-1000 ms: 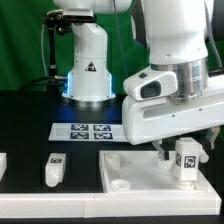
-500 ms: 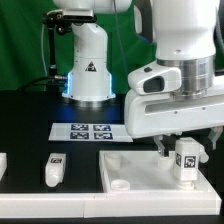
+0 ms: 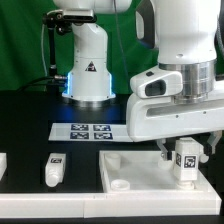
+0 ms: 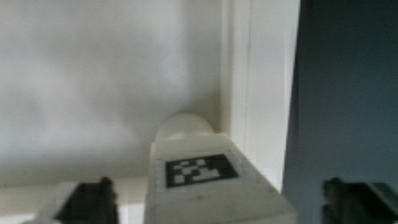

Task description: Assemble one leg

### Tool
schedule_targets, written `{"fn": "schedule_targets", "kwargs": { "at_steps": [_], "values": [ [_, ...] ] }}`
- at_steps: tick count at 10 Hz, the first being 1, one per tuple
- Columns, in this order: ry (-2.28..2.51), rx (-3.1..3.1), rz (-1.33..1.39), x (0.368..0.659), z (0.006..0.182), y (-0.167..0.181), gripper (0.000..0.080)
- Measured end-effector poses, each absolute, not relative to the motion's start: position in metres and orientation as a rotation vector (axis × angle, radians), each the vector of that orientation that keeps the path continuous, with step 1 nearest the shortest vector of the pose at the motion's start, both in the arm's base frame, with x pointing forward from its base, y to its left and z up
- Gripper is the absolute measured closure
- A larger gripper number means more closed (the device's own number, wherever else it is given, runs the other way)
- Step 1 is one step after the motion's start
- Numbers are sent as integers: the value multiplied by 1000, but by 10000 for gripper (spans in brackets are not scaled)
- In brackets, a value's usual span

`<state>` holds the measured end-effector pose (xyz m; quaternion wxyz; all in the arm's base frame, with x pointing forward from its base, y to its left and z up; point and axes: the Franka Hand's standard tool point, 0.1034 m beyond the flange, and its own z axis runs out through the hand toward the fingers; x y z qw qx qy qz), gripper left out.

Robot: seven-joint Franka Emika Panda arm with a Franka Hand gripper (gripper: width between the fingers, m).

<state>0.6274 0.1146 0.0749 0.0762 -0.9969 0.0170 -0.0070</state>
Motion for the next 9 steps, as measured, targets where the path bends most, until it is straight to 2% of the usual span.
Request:
{"fn": "schedule_targets", "kwargs": {
  "at_steps": [2,6,9],
  "values": [
    [276,-2973,-1,627,74,112,504],
    [677,-2903,34,628,73,112,506],
    [1316,-2676,47,629,72,120,509]
  ]
}}
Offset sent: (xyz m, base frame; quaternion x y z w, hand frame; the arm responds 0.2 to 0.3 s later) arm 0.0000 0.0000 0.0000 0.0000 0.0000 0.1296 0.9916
